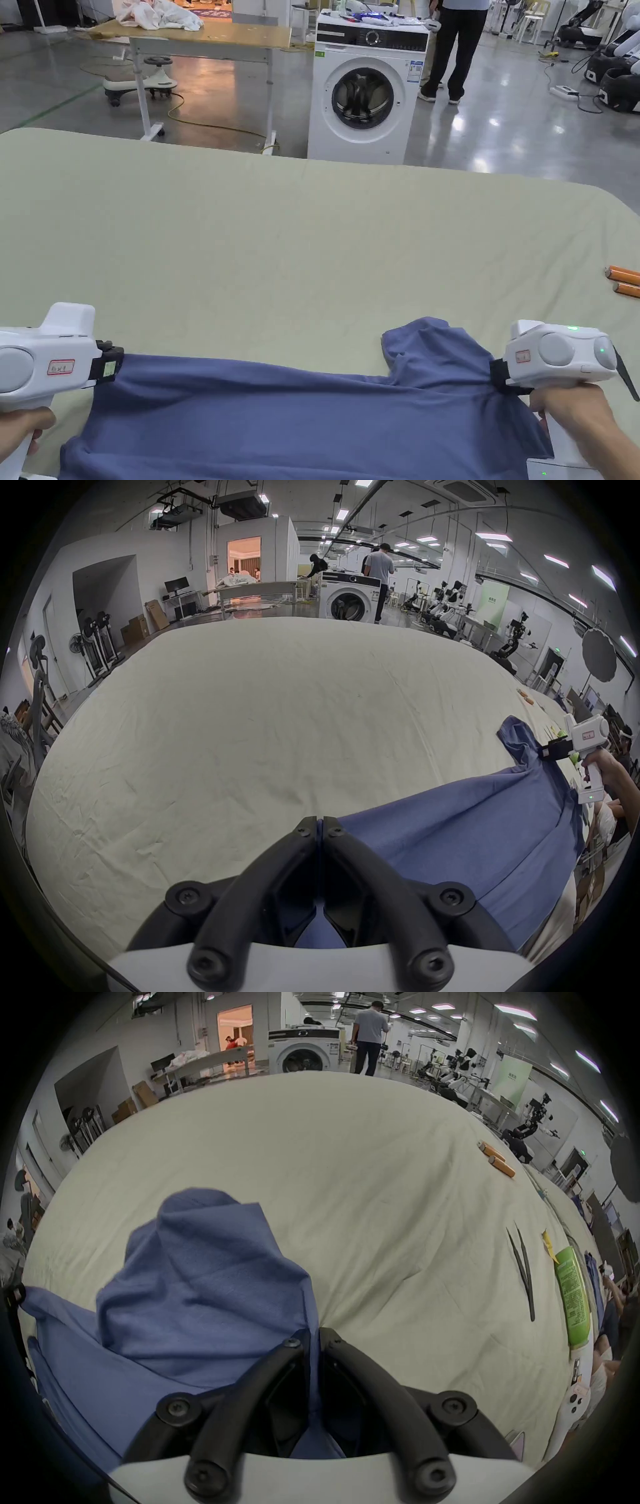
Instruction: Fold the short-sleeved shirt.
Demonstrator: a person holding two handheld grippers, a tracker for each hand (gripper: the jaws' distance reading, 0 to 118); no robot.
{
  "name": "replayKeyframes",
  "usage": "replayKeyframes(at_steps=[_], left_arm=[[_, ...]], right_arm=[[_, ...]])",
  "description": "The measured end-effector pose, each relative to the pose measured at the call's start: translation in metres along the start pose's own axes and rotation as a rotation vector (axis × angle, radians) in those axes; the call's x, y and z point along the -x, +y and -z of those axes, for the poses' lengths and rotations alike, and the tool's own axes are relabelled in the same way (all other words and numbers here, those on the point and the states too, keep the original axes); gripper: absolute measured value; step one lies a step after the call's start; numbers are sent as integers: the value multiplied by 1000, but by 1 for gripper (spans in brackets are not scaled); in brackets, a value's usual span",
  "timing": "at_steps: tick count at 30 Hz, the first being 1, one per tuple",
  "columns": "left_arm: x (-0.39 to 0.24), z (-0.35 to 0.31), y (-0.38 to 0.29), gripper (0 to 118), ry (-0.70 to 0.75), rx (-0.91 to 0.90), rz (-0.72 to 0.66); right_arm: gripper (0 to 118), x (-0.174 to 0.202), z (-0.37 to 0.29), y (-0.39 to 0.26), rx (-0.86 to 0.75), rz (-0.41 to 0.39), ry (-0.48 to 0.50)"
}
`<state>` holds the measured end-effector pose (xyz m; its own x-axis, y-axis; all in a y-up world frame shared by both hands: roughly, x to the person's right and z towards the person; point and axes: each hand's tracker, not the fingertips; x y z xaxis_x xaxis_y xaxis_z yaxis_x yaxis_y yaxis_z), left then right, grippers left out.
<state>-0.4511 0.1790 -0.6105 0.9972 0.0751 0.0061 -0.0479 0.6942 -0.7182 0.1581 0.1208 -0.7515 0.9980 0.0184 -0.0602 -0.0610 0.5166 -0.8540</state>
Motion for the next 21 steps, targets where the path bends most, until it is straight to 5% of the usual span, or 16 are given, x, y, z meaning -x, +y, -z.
replayKeyframes(at_steps=[21], left_arm=[[34, -97, -60, 0, -74, -173, -33]], right_arm=[[2, -15, -211, -120, -238, -69, 79]])
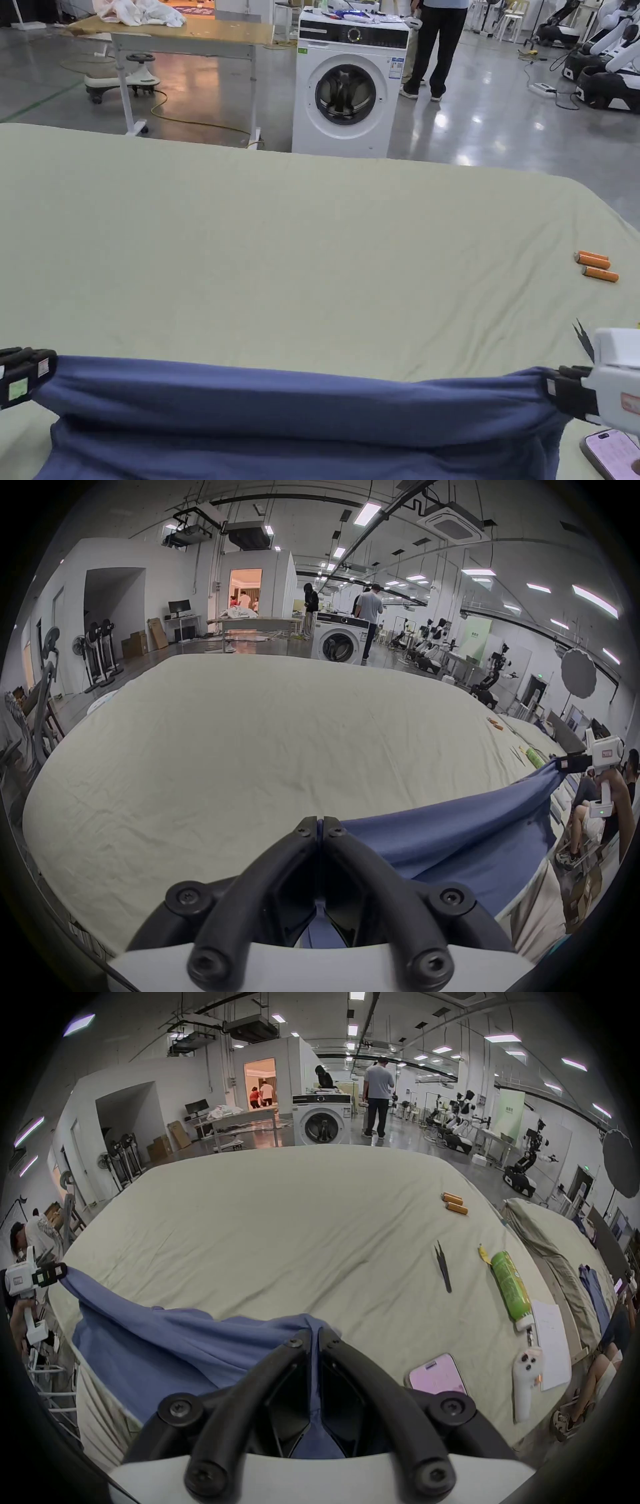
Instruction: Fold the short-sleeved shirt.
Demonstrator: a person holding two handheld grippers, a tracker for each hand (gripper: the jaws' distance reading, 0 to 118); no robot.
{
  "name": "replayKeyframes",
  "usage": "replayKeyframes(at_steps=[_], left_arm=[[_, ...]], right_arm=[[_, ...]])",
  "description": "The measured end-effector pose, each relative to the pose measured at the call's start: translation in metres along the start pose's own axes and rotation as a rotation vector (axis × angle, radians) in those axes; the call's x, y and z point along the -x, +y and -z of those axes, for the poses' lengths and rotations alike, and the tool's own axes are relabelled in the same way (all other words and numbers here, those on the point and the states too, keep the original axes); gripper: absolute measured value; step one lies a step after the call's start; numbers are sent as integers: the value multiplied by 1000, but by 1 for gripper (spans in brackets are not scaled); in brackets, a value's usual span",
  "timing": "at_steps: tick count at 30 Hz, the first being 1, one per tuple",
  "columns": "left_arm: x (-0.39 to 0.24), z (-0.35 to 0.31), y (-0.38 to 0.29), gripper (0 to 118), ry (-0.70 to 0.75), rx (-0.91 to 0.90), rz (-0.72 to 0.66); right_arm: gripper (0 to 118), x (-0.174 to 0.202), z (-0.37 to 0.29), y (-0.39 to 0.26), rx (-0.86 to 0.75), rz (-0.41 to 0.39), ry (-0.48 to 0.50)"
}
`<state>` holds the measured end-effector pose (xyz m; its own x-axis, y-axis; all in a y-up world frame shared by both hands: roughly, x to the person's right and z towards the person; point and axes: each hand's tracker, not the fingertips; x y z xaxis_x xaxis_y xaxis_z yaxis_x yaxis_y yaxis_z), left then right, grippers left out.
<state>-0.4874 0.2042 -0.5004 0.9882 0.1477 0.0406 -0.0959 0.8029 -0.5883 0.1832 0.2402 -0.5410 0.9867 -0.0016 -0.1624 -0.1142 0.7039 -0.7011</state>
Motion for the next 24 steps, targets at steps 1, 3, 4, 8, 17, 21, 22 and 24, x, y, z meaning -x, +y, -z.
replayKeyframes(at_steps=[1, 3, 4, 8, 17, 21, 22, 24], left_arm=[[1, -5, -6, 0, -7, 0, -1], [2, -13, -20, 0, -19, 26, -15], [2, -16, -28, 0, -14, 37, -6], [-1, -23, -64, 0, 21, 125, 41], [2, -15, -123, 0, 49, 278, 8], [-7, -8, -123, 0, 73, 287, 29], [-7, -7, -123, 0, 82, 290, 35], [-9, -4, -123, 4, 88, 294, 50]], right_arm=[[2, 1, -6, -8, 4, 0, -3], [2, 3, -15, -27, 22, 0, -5], [2, 6, -17, -37, 49, -17, -15], [2, 9, -16, -78, 114, -18, -28], [2, 8, 9, -140, 260, -13, -68], [2, 12, 20, -141, 261, -15, -83], [3, 13, 23, -141, 264, -15, -85], [5, 15, 29, -143, 269, -20, -88]])
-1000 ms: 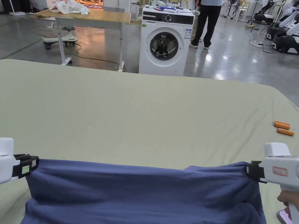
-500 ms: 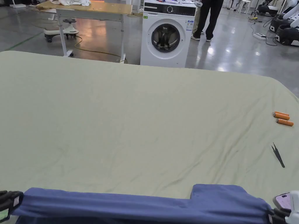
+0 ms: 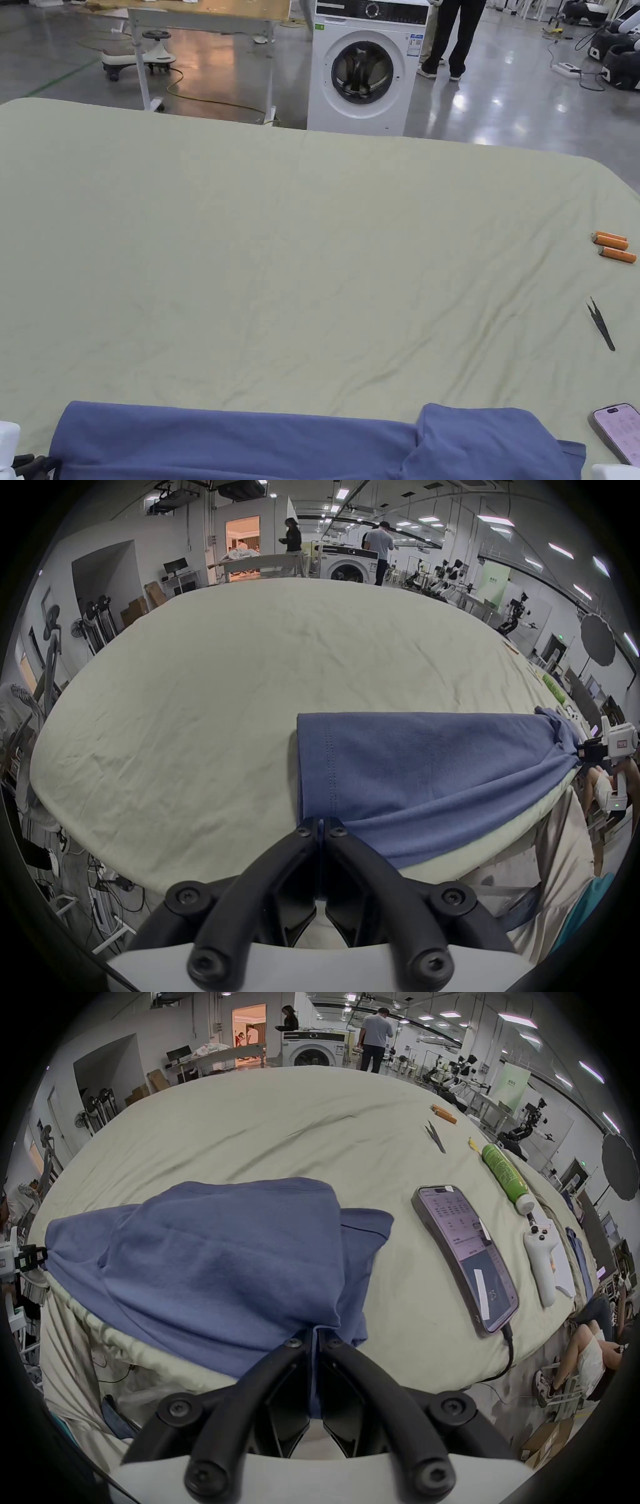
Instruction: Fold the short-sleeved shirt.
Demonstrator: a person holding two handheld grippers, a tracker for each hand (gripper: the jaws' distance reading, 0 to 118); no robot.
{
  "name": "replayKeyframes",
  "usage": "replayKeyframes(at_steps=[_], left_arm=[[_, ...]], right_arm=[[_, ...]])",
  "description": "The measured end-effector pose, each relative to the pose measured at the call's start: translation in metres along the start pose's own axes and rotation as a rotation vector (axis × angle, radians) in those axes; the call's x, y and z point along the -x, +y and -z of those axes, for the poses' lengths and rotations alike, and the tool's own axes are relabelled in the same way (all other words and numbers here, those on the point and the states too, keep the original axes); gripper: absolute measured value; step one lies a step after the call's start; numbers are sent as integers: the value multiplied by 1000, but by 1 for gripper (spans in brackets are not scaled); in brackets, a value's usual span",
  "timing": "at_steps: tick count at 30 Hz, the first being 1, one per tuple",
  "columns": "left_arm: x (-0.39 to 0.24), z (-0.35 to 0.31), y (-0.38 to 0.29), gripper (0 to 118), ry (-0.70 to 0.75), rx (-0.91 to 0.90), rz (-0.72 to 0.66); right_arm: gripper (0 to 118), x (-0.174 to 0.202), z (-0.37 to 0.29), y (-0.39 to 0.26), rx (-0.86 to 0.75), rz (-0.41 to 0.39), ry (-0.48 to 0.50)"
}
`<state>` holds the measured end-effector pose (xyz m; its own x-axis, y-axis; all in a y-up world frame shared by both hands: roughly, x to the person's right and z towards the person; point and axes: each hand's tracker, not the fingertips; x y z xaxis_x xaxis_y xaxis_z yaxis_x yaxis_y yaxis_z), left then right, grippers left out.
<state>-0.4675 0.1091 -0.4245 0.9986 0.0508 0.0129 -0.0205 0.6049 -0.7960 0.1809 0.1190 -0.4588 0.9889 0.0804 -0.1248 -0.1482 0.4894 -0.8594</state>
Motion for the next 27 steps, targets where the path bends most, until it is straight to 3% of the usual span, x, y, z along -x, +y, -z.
replayKeyframes(at_steps=[1, 3, 5, 6, 7, 15, 17, 19, 22, 25, 27], left_arm=[[-1, 0, 1, 9, 5, 3, 4], [-1, -4, 3, 17, 11, -8, 5], [-4, -10, 8, 20, 51, -60, -8], [-16, -18, 13, 35, 76, -101, -13], [-19, -22, 17, 45, 72, -131, -13], [-70, -34, 66, 45, 16, -361, -24], [-84, -36, 77, 38, 16, -412, -23], [-88, -32, 86, 29, 29, -485, -19], [-104, -38, 95, 14, 53, -579, -7], [-115, -48, 98, 0, 64, -666, 1], [-115, -50, 96, 0, 84, -703, 17]], right_arm=[[10, 1, 0, 0, 2, -3, -4], [36, 4, -8, 4, -1, -33, -43], [43, 5, -22, 11, -19, -27, -130], [64, 3, -31, 14, -66, 2, -142], [69, 0, -40, 19, -114, 31, -123], [69, 43, -73, 64, -455, 80, -112], [66, 60, -72, 73, -549, 92, -83], [55, 79, -72, 81, -629, 90, -70], [14, 106, -73, 88, -741, 96, -78], [4, 126, -73, 92, -843, 87, -79], [2, 135, -75, 94, -876, 92, -81]])
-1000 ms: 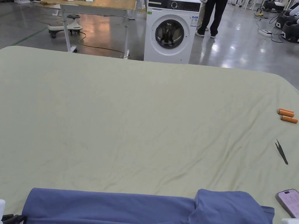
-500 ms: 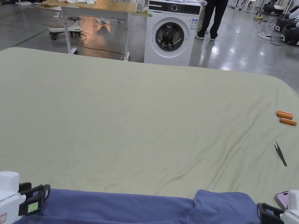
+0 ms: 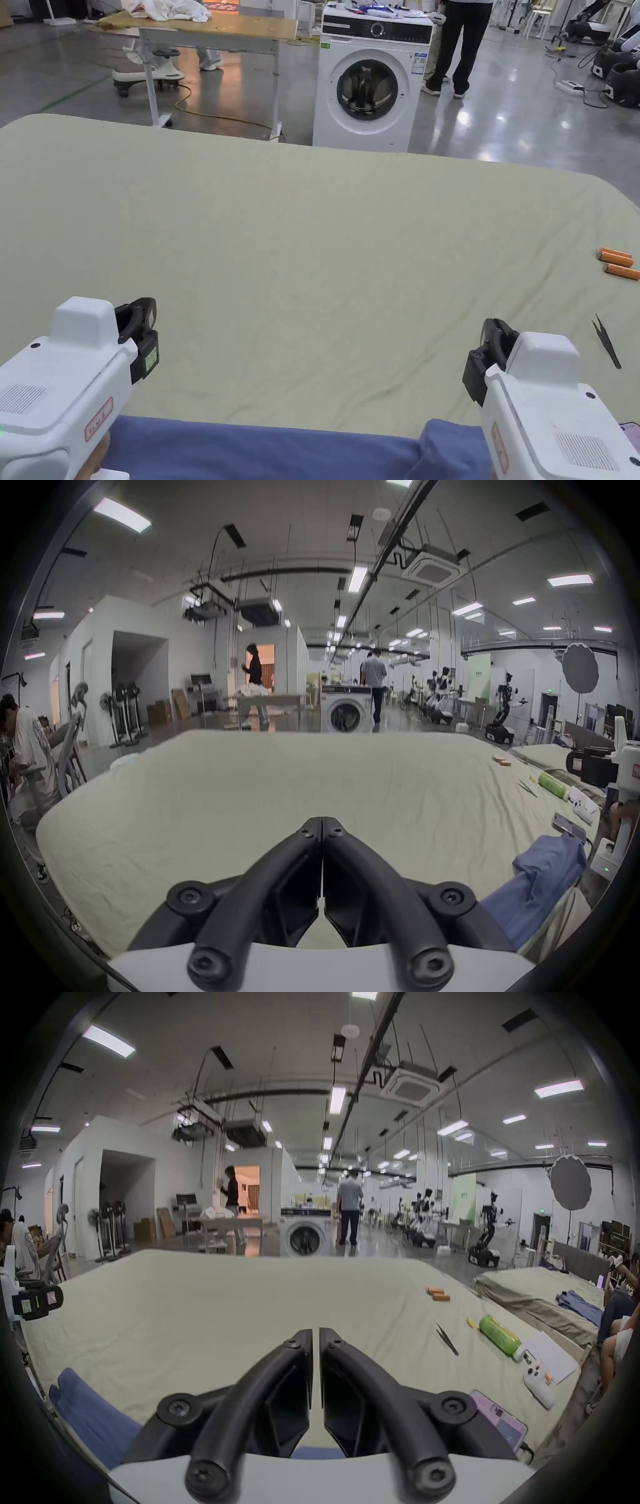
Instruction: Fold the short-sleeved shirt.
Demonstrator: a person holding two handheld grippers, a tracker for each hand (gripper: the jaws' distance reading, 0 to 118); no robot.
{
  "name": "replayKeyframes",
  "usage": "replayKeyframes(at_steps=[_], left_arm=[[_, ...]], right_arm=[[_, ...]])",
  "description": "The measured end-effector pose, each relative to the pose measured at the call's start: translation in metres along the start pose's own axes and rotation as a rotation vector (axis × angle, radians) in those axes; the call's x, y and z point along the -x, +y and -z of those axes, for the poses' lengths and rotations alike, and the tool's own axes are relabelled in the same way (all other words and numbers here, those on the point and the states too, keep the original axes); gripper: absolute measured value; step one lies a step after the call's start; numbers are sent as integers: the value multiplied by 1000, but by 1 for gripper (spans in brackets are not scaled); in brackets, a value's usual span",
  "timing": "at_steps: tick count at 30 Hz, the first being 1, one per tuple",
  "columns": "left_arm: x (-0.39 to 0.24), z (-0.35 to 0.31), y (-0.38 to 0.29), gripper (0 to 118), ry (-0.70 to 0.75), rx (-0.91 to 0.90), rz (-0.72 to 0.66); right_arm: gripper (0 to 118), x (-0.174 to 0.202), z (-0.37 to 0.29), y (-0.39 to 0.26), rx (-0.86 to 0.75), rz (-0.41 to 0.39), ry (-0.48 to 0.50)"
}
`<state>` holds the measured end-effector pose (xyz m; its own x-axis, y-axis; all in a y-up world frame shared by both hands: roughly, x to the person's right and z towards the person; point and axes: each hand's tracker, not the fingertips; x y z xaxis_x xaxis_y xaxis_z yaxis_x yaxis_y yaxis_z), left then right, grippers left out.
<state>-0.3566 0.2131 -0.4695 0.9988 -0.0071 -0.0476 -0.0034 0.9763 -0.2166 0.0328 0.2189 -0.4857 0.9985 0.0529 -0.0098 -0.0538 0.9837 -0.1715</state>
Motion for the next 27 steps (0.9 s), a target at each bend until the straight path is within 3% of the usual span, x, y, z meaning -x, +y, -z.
replayKeyframes(at_steps=[6, 16, 20, 22, 24, 27], left_arm=[[24, -14, 1, 0, -3, 49, 9], [147, -23, -37, 0, -125, 470, -204], [185, -12, -62, 1, -226, 606, -389], [201, -7, -72, 25, -275, 628, -486], [219, 4, -85, 61, -314, 677, -597], [235, 16, -102, 83, -442, 682, -748]], right_arm=[[0, 20, -2, 4, -70, -3, 42], [0, 39, 12, -2, -25, -42, 120], [0, 43, 16, -7, 15, -36, 150], [0, 44, 18, -11, 32, -38, 157], [0, 45, 19, -14, 45, -40, 162], [0, 45, 21, -17, 68, -48, 173]])
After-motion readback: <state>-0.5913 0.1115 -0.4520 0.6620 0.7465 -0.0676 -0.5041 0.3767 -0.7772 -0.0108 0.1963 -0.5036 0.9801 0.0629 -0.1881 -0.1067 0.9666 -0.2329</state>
